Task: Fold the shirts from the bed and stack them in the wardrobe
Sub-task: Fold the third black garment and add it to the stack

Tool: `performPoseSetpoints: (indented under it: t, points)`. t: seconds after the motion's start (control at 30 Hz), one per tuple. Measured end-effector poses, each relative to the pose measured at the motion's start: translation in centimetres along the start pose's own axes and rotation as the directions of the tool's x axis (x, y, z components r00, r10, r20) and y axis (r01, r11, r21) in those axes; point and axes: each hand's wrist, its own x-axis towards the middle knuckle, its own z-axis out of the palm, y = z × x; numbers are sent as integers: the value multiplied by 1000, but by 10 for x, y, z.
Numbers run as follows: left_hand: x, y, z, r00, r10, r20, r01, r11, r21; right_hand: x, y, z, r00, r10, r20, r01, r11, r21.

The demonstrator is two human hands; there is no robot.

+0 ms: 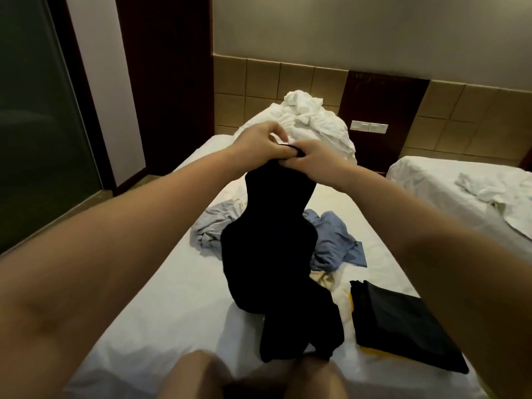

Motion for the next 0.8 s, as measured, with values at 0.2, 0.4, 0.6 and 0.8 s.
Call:
performPoseSetpoints:
  t: [0.2, 0.4, 0.6, 0.8]
  points:
    - [-35, -40, 7, 973, -95, 210, 144, 962, -234, -9, -15, -10, 991, 37, -131, 2, 958, 286]
    - [-55, -81, 20, 952, -166, 259, 191, 979, -72, -13, -20, -39, 892, 82, -445, 89, 933, 349]
    - [-60, -93, 4, 948, -299, 108, 318, 902, -293, -12, -2, -87, 762, 212, -612, -67, 965, 252]
    - [-30, -51, -56, 953, -297, -64, 256, 898, -357, -22, 27, -123, 815, 195, -546, -136, 980, 146]
